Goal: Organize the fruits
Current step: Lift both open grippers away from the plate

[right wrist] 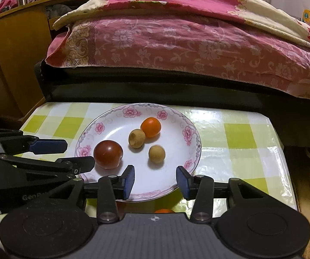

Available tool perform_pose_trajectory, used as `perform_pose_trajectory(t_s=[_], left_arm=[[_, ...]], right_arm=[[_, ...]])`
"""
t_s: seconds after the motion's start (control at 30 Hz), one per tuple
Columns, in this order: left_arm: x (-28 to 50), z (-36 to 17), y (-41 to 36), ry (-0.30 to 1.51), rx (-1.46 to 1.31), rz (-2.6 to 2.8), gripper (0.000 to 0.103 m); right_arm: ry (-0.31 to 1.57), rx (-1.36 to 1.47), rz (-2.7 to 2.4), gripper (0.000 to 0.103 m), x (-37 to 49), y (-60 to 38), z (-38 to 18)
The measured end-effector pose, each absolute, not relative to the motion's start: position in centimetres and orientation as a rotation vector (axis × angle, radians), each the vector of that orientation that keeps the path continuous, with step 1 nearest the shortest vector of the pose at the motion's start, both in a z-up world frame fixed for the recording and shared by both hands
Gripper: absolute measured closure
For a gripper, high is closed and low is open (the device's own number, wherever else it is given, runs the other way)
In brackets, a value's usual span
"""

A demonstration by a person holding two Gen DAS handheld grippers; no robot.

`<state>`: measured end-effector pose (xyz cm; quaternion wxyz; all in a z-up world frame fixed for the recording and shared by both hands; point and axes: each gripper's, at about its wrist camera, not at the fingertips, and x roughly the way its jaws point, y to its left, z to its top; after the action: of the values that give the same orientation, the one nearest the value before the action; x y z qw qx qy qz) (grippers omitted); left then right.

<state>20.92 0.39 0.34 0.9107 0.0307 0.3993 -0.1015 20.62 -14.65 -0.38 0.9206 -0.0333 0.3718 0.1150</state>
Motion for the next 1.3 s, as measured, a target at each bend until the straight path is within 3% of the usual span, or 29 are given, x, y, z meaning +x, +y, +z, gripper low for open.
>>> perform_pose_trajectory(t_s=[0.9,1.3], left_arm=[[17.8,0.8,0.4,0.837,0.084,-0.254,0.04],[15.3,-2.4,-1.4,0.94,0.174,-0.338,0.041]], right_arm=[[0.766,-0.111,0.256,0.063,17.9,-15.6,0.0],[0.799,-0.132,0.284,0.063,15.4,-16.5,-0.7]])
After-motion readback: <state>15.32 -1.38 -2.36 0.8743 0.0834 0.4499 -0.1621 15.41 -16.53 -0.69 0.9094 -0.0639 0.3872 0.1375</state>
